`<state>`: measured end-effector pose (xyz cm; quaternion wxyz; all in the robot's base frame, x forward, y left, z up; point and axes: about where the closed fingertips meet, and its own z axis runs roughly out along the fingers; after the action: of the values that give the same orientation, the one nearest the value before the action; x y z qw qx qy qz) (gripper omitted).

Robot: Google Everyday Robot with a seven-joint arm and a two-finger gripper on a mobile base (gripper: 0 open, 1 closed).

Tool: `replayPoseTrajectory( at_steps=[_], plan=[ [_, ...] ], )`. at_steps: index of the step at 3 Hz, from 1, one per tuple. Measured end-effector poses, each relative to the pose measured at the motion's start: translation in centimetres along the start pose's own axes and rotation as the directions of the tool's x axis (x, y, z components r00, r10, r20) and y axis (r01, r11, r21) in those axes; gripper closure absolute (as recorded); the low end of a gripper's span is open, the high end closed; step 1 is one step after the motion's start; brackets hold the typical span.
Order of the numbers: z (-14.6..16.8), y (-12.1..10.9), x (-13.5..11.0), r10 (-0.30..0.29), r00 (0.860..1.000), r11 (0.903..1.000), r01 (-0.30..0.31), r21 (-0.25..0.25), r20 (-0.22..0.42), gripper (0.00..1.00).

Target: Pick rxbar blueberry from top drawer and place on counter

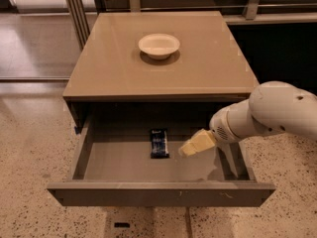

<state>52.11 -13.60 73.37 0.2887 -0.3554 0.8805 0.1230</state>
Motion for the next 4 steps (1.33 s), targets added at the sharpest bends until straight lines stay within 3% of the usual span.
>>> replayPoseTrajectory(
  at_steps=[2, 3, 4],
  plan=[
    [6.5, 3.6, -2.6, -0.064, 0.998, 0.9947, 0.063, -0.081, -0.017, 0.00],
    [9.9, 4.9, -3.5, -0.107, 0.994, 0.9906, 0.103, -0.090, -0.036, 0.00],
    [10.2, 5.2, -3.9, -0.118, 0.992, 0.9891, 0.114, -0.093, -0.038, 0.00]
  ],
)
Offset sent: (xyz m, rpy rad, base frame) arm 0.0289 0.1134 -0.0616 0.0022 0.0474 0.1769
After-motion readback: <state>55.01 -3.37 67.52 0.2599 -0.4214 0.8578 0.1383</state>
